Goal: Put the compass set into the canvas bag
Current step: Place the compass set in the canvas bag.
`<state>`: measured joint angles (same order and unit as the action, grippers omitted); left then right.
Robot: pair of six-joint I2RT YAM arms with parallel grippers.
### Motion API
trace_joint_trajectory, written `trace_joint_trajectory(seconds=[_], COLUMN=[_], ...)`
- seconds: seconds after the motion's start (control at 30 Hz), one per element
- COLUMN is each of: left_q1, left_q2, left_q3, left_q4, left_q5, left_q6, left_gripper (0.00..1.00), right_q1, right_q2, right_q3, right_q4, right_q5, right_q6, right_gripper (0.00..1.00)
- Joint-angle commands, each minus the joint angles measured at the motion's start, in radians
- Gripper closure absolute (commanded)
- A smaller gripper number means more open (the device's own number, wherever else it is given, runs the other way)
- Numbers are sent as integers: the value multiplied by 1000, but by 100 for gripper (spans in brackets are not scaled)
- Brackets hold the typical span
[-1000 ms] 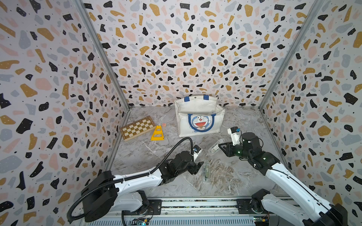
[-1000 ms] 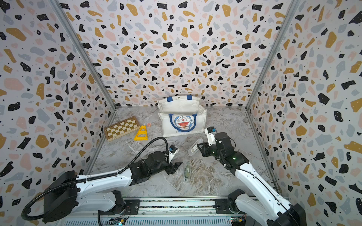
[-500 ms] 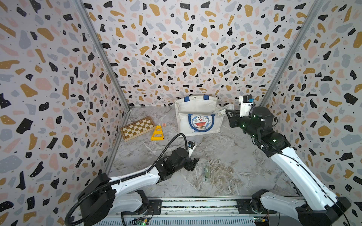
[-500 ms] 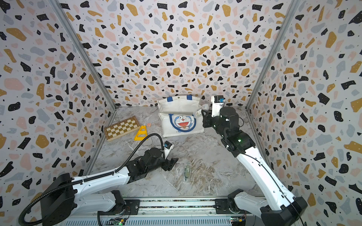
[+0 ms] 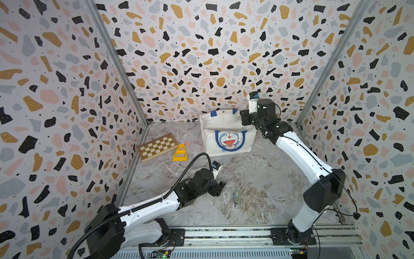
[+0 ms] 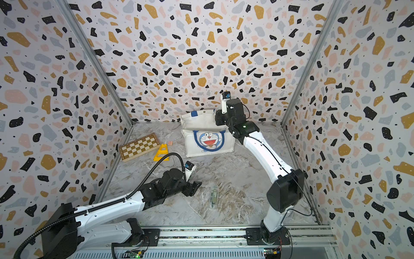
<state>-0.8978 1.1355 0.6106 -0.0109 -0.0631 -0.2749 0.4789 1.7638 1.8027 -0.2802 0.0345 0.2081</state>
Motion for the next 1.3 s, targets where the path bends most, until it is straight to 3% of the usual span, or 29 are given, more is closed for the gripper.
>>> trace_joint_trajectory(seconds=[0.0, 0.27, 0.47, 0.73, 0.83, 0.93, 1.03, 1.13, 1.27], left_q1=[5, 5, 5, 5, 5, 5, 3, -20, -88], left_q2=[-31, -49, -45, -16, -13, -5, 25, 84, 186], left_q3=[2, -14, -15, 9, 15, 29, 60, 112, 218], left_q4=[-33, -50, -55, -76, -81, -93, -128, -194, -317], left_q5=[4, -14, -10, -17, -15, -9, -7, -35, -165], left_q6=[-18, -27, -22, -28, -37, -46, -61, -78, -163], left_gripper=[23, 23, 23, 21, 20, 16, 15, 15, 14], right_q1=[-6, -9, -9, -9, -8, -8, 1, 12, 13], right_q2=[80, 338, 427, 414, 398, 350, 228, 33, -240], right_q3=[119, 295, 347, 363, 413, 450, 375, 154, -189], right_q4=[-78, -203, -274, -264, -282, -307, -284, -171, -2], right_q5=[24, 29, 27, 14, 18, -1, 1, 26, 49], right_q6=[-39, -25, -18, -19, -24, -27, -26, -17, 29], right_gripper=[100, 100, 98, 53, 42, 35, 33, 31, 27])
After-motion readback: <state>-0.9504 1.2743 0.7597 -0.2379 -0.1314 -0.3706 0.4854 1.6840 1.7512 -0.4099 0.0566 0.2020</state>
